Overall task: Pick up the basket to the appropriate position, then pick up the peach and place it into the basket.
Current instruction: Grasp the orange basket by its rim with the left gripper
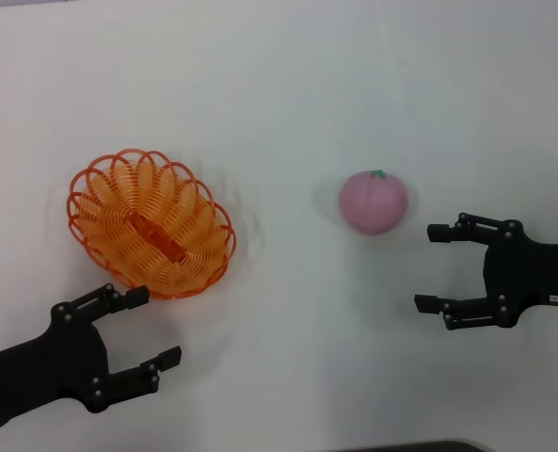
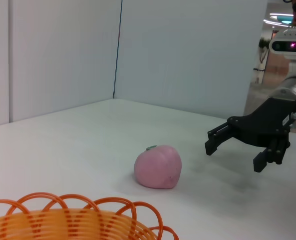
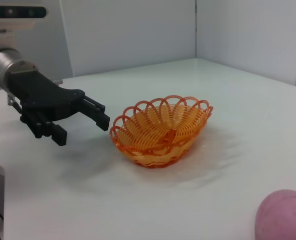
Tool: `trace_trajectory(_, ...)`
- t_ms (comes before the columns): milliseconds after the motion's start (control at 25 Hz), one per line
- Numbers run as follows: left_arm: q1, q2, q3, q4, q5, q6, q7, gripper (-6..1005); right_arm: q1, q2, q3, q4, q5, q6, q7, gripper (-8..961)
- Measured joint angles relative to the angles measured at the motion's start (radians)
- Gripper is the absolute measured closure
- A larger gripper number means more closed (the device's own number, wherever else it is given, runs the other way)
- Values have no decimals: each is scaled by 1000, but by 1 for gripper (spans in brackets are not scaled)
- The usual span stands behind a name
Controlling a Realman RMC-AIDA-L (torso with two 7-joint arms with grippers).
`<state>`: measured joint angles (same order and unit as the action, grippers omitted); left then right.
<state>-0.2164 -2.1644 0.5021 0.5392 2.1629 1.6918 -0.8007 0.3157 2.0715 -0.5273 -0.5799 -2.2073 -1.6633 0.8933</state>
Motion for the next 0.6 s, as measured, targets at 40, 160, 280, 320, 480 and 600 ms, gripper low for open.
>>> trace_trajectory(40, -1, 0, 0, 0, 0, 0, 0, 184, 0, 0, 1, 0, 0, 0, 0, 3)
trace_trajectory(160, -2, 0, 0, -1, 0, 0, 0, 183, -1, -1, 7, 0, 0, 0, 0, 3)
trace_trajectory(280, -2, 0, -1, -1, 0, 0, 0, 183, -1, -1, 7, 0, 0, 0, 0, 3)
trace_trajectory(320, -2, -1, -1, -1, 0, 0, 0, 184, -1, -1, 8, 0, 0, 1, 1, 3)
trace_trajectory(480, 0, -1, -1, -1, 0, 0, -1, 184, -1, -1, 9, 0, 0, 4, 1, 3)
trace_trajectory(600, 1, -2, -26, -1, 0, 7, -4, 185, -1, -1, 9, 0, 2, 4, 1, 3)
